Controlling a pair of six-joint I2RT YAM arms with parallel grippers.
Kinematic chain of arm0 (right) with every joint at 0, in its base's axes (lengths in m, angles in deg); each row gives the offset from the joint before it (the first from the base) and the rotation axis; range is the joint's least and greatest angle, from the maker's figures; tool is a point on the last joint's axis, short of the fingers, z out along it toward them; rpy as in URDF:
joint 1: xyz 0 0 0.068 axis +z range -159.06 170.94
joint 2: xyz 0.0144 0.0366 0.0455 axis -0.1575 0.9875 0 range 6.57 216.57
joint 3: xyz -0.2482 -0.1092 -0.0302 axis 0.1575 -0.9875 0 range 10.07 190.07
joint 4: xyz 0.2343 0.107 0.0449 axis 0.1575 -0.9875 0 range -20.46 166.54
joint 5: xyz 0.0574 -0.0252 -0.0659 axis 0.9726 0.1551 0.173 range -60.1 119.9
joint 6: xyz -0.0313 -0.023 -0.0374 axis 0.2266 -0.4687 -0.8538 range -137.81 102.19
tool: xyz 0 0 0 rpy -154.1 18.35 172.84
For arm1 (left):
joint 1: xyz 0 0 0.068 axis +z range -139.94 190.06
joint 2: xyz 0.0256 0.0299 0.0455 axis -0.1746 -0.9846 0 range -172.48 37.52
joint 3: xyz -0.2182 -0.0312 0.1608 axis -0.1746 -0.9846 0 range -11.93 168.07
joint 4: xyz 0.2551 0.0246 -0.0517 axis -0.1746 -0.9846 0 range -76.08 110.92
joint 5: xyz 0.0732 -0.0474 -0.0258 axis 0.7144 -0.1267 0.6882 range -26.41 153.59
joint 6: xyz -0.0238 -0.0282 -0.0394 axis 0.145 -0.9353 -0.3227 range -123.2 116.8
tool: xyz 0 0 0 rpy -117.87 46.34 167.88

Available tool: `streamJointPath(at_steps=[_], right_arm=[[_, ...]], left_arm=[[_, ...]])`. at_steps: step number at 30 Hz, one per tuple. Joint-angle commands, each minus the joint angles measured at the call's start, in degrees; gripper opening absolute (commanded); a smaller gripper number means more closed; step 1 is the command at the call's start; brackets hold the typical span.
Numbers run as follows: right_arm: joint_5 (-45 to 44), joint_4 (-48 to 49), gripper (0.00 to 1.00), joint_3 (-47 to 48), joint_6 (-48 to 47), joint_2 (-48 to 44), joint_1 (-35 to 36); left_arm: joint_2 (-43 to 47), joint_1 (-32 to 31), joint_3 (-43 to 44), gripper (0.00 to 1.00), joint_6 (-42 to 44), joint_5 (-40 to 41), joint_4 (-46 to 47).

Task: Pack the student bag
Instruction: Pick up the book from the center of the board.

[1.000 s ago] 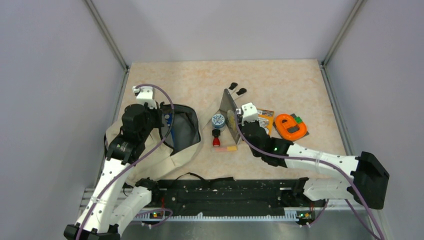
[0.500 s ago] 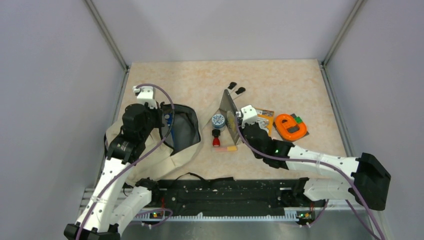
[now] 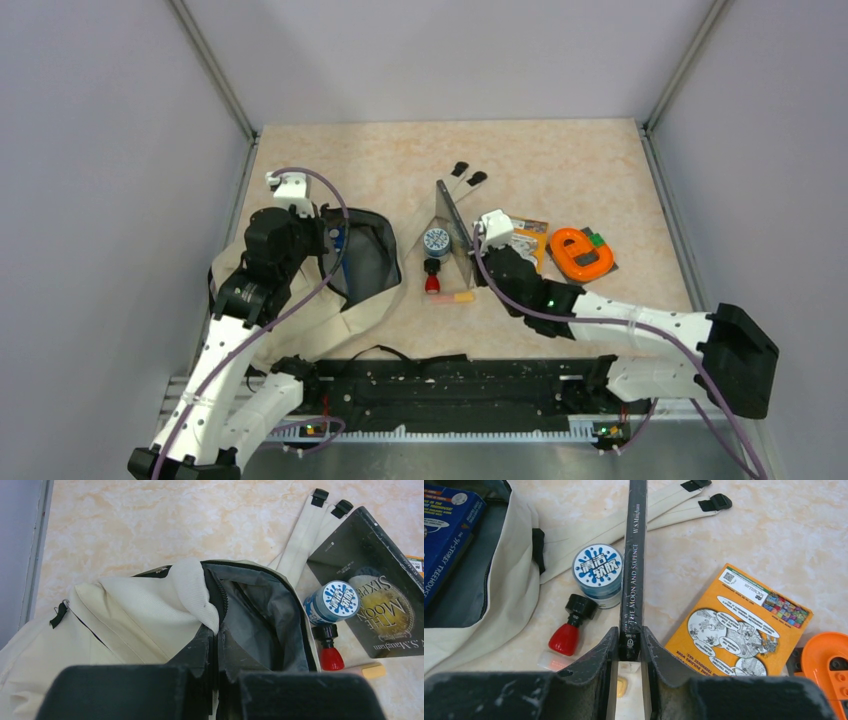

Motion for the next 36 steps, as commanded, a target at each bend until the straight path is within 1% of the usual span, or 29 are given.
streamJointPath(at_steps=[1,5,11,17,22,27,30,31,33,36], right_arm=[[2.0,-0.6,0.22,2.1,0.9,3.7,0.4],[1.2,-0.1,0.24,3.4,0.8,6.1,0.4],[-0.2,0.8,0.32,5.5,0.2,9.7,0.2],[1.9,0.8,0.38,9.3,-0.1,13.5,-1.8],[6.4,-3.8,0.42,14.9,-0.6,17.1,-4.6],[10.8,-10.0,0.42,20.8,-1.3,21.9,-7.0],[12.9,-13.4,0.4,24.5,-2.2,25.0,-7.9],[13.1,-14.4,0.38,25.7,-2.5,26.1,-7.9],[12.6,-15.6,0.29,27.3,-2.9,27.4,-8.0],[11.2,-16.7,0.13,29.1,-3.1,27.3,-8.0]], left_arm=[[1.1,0.2,0.1,0.0,-0.7,-0.3,4.5],[1.1,0.2,0.1,0.0,-0.6,-0.4,4.5],[1.2,0.2,0.1,0.0,-0.6,-0.4,4.5],[1.4,0.2,0.0,0.0,-0.7,-0.6,4.5],[1.5,0.2,-0.1,0.0,-0.7,-0.6,4.5],[1.6,0.2,-0.1,0.0,-0.6,-0.4,4.5],[1.5,0.2,-0.1,0.0,-0.6,-0.6,4.5],[1.4,0.2,-0.1,0.0,-0.6,-0.6,4.5],[1.4,0.2,-0.1,0.0,-0.6,-0.6,4.5],[1.5,0.2,-0.1,0.0,-0.6,-0.4,4.5]])
